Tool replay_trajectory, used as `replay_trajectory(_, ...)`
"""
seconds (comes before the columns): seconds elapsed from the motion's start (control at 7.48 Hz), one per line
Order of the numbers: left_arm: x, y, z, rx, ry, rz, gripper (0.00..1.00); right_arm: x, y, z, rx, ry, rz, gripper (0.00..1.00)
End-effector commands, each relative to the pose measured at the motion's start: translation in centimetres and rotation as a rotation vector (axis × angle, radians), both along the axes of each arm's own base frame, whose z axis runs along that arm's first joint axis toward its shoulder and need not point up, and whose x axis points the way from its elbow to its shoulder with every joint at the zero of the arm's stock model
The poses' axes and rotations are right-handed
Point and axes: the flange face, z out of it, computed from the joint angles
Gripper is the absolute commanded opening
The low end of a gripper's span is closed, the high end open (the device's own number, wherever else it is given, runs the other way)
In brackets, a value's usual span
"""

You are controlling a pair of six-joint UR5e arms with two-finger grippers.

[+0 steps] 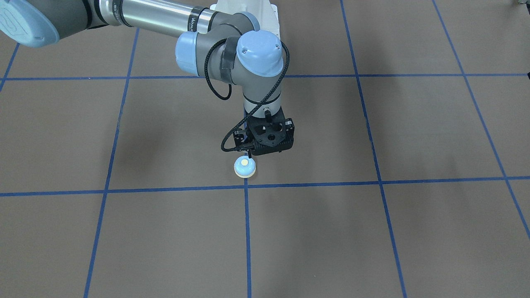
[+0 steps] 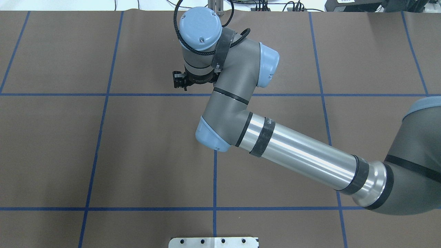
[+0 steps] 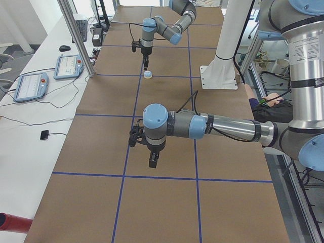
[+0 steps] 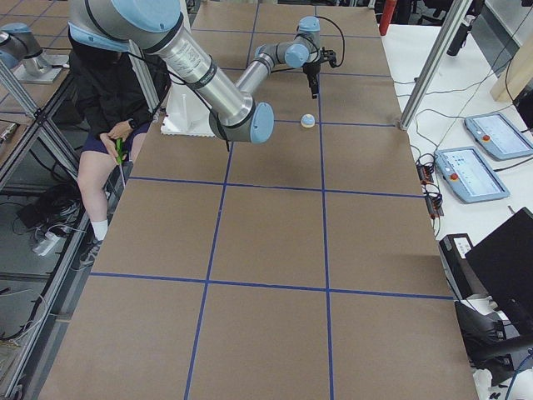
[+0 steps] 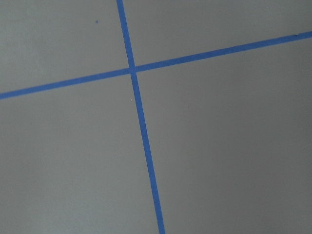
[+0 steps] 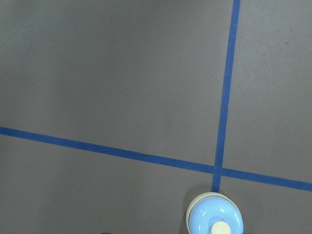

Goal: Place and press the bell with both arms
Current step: 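Press down on the bell's top button with the right gripper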

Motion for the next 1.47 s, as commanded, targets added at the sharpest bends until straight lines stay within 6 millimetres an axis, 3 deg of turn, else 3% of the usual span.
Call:
replay_trajectory(0.0,-0.2,0.2,0.4,-0.006,0.004,-0.002,1.00,-0.8,0.0,2.8,-0.013,0.037,-0.014,0.00)
replay_trajectory(0.4,-0.2,-0.1,0.2,-0.006,0.005,-0.006,1.00,-0.7,-0.2,6.3,-0.020,0.076,-0.026,0.00)
replay_trajectory(0.67,-0.2,-0.1,0.2,-0.007,0.005,-0.007,1.00,-0.7,-0.1,7.3,-0.024,0.085,-0.029,0.00)
replay_trajectory(1.34,-0.2,-0.1,0.2,-0.008,0.005,-0.008,1.00,-0.8,-0.2,7.0,-0.016,0.066,-0.029,0.00)
